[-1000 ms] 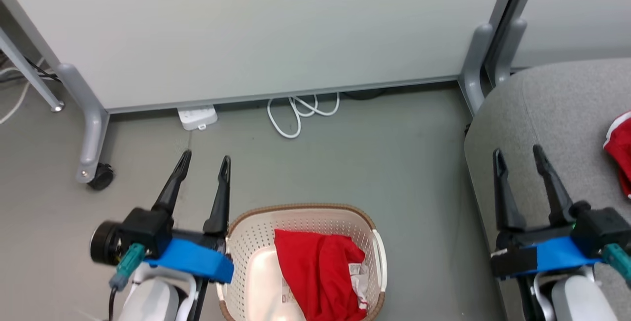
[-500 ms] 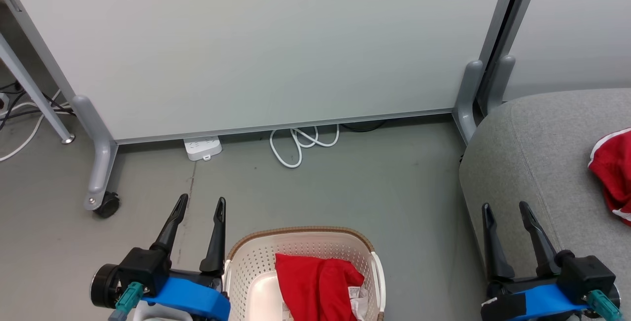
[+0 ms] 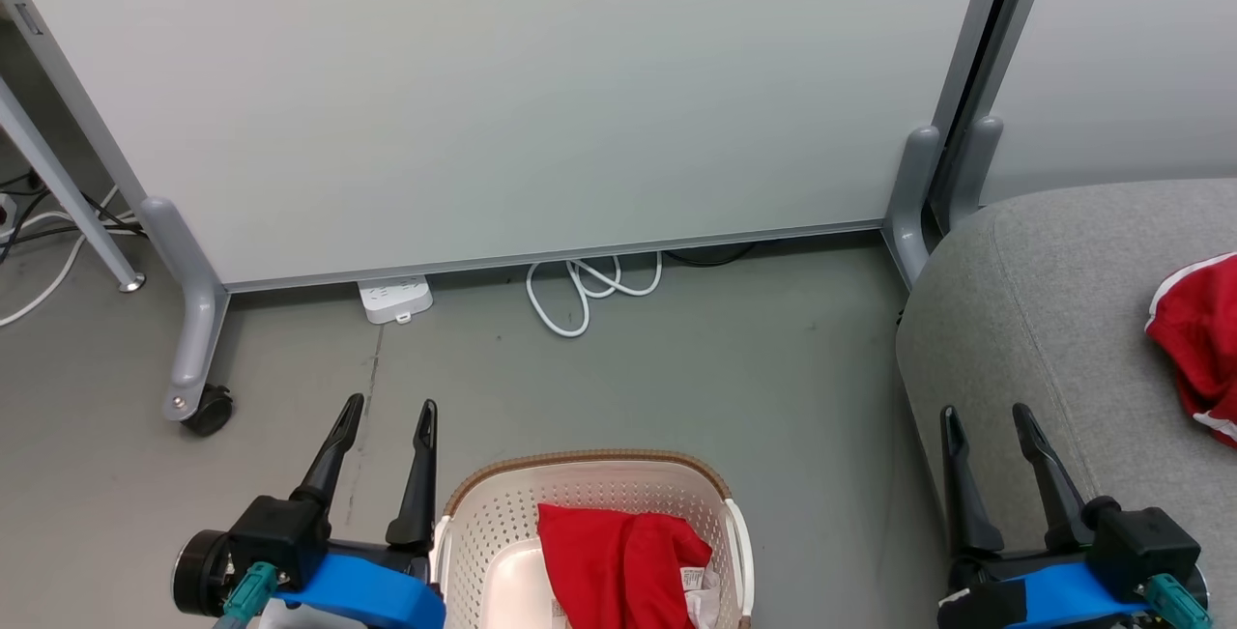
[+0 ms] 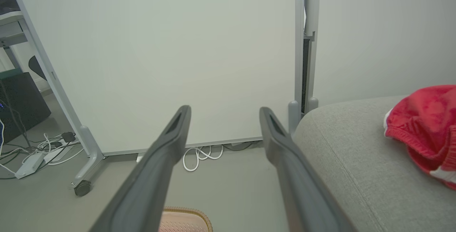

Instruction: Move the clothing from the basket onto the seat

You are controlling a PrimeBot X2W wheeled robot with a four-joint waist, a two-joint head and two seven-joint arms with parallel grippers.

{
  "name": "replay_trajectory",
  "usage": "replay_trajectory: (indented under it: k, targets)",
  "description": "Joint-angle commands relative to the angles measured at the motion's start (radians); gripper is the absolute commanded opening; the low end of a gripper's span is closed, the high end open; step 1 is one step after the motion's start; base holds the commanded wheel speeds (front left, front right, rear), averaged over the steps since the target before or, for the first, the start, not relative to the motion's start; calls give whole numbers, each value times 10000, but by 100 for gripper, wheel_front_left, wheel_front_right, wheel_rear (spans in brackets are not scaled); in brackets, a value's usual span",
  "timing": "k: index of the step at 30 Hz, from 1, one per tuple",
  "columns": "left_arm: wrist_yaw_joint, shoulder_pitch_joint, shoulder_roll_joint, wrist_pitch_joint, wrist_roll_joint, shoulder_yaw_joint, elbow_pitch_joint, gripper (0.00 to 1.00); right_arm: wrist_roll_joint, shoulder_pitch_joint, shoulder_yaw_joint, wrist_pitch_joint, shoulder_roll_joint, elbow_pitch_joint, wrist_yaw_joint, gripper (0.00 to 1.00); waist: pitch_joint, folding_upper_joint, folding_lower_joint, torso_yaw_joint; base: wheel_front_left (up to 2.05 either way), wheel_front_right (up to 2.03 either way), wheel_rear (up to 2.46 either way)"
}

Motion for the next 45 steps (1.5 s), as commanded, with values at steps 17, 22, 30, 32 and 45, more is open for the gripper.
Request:
replay_trajectory:
  k: [17,22,30,32,45]
  targets:
    - [-287,-1264,0,-29,411,-913,1120,100,2,-652,138,-9,76,-117,-11,100,754,0,0,-434,0,0,0]
    - [-349,-2264,81,-29,450,-1508,1969,100,-88,-1270,164,-9,24,-311,-11,100,1609,0,0,-816,0,0,0]
    - [-361,-3958,333,-29,40,-2874,3716,100,-166,-2372,181,-9,-81,-623,-11,100,3260,0,0,-1386,0,0,0]
    - [-362,-4395,441,-29,-104,-3233,4169,100,-177,-2634,146,-9,-93,-693,-11,100,3660,0,0,-1519,0,0,0]
    - [-351,-6707,774,172,-1429,-5774,7221,100,-185,-4102,173,-9,-72,-1073,-11,100,6001,0,0,-2067,0,0,0]
